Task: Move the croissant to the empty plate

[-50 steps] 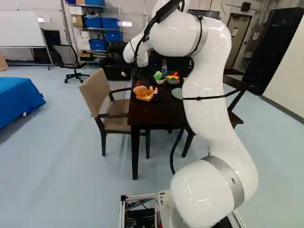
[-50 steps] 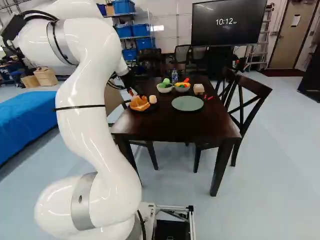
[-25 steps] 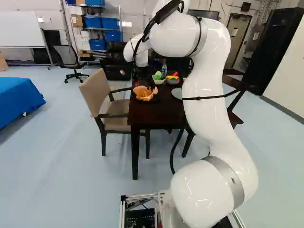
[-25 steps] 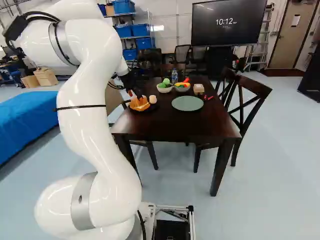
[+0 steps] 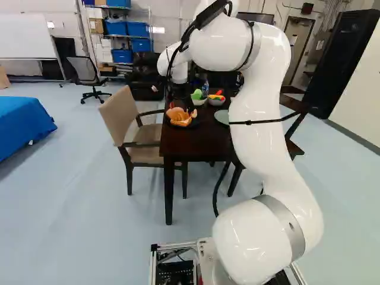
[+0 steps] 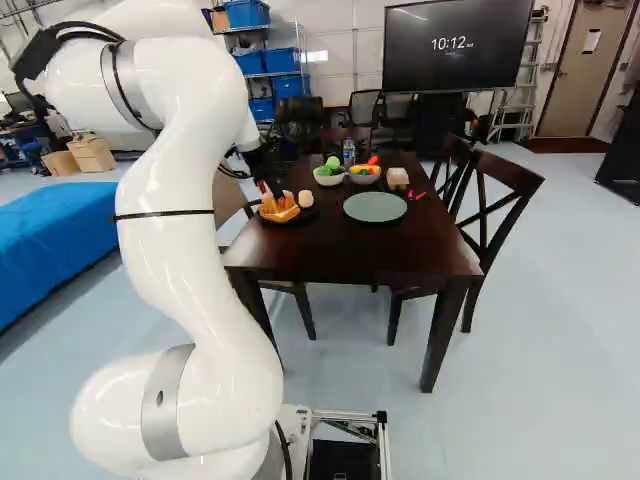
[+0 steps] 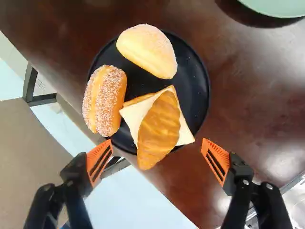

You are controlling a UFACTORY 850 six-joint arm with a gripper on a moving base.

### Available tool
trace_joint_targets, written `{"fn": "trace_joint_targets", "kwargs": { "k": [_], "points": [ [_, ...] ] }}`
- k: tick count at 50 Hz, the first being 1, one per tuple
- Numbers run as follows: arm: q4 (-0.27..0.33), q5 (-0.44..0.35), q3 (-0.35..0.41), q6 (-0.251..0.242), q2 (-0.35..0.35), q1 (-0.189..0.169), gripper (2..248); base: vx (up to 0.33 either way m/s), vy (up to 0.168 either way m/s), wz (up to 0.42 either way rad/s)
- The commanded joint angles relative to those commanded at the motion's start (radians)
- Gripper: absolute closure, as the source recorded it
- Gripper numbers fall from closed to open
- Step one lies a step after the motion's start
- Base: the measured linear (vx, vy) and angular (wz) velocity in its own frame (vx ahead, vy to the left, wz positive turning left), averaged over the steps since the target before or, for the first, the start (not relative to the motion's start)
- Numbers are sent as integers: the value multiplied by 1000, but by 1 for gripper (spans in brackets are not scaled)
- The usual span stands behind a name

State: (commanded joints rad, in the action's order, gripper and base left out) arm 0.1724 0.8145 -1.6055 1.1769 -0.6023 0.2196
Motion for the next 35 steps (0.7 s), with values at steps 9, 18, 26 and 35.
{"fn": "trace_joint_targets", "kwargs": {
  "k": [9, 18, 26, 35],
  "points": [
    [-1, 0, 1, 0, 1, -10, 3, 0, 0, 0],
    [-1, 0, -6, 0, -4, -15, 3, 0, 0, 0],
    [-1, 0, -11, 0, -7, -15, 3, 0, 0, 0],
    [-1, 0, -11, 0, -7, -15, 3, 0, 0, 0]
  ]
}}
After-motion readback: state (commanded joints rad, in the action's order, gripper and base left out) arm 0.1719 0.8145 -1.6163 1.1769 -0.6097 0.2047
